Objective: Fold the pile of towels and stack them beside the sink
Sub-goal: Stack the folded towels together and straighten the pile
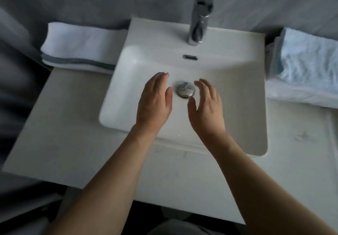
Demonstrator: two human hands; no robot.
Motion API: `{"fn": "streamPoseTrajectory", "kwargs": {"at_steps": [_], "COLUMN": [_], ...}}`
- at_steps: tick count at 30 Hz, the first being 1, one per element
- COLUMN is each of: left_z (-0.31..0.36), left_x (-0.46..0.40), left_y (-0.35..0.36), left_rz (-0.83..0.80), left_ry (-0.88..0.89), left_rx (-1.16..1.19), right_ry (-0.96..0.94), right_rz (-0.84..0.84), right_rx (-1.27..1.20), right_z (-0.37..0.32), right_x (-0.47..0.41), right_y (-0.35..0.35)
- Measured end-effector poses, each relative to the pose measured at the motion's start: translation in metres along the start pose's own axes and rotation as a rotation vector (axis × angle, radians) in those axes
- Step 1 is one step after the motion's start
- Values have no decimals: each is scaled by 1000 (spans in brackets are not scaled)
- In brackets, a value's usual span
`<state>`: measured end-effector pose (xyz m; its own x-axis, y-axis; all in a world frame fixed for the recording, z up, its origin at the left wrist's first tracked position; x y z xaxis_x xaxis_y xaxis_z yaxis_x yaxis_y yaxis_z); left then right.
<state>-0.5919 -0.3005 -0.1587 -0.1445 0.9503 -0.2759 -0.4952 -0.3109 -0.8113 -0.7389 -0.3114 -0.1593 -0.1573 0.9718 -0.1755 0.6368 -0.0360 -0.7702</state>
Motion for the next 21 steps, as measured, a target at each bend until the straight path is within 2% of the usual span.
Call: {"fn": "streamPoseTrajectory", "kwargs": {"at_steps": [6, 11, 15, 18, 21], "left_z": [-89, -141, -202, -258, -321], "left_x": [2, -7, -21, -38, -62], "left_y": [-62, -97, -129, -146, -154], "left_rz": [39, 139, 204, 232, 174], "left_ry": [-74, -184, -285, -391, -558], "left_rx": [-25, -17, 13, 81, 164], "right_ry": [-19, -76, -25, 236, 656], "right_rz": [-23, -22, -49, -104, -110], "right_rx": [-31, -67, -221, -377, -657], "right_z": [-86, -135, -184, -215, -232], "right_x": [-5, -32, -49, -70, -98], "right_y": [57, 92, 132, 174, 223]}}
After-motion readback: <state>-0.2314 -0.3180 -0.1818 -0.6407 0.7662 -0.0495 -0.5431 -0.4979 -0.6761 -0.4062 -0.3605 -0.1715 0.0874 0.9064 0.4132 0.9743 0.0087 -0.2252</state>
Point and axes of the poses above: each hand's wrist, its own x-axis away from the middle knuckle, its own y-axis out of the palm, z = x × y, the point moved 3 cm from there along -x, towards the middle knuckle
